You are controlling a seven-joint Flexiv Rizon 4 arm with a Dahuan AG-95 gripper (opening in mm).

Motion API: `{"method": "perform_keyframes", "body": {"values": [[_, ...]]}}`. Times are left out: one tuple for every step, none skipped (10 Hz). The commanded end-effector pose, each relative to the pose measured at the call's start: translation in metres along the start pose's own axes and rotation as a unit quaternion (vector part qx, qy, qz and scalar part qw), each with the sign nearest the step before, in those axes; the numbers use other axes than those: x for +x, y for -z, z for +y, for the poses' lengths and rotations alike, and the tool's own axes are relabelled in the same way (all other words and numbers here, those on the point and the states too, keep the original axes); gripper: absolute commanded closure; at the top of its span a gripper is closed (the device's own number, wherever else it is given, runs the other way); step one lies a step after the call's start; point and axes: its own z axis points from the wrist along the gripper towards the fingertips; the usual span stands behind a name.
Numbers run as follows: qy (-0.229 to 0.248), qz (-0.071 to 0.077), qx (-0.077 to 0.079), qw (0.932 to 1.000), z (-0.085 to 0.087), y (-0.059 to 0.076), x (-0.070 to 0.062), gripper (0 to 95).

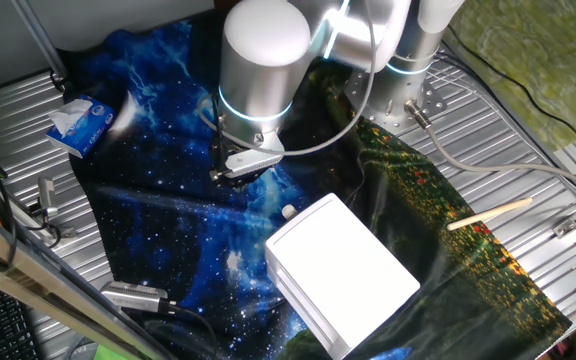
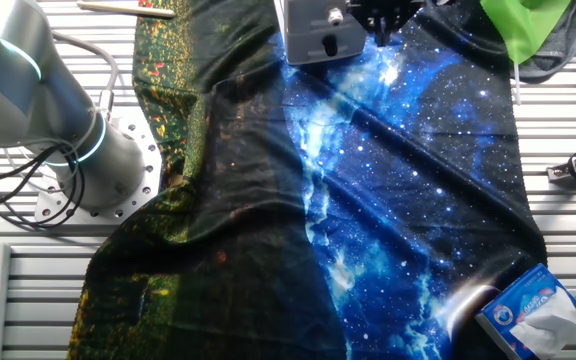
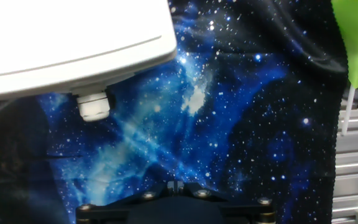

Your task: Grasp the handle and close the drawer

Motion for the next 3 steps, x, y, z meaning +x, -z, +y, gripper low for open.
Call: {"method": "perform_keyframes", "body": {"values": [[0.005, -0.002, -0.001, 1.0, 0.0011, 0.0001, 0.0003, 95.0], [0.007, -0.002, -0.001, 1.0, 0.0011, 0.0001, 0.0003, 95.0], [0.009, -0.001, -0.001, 1.0, 0.0011, 0.0001, 0.0002, 95.0]]}}
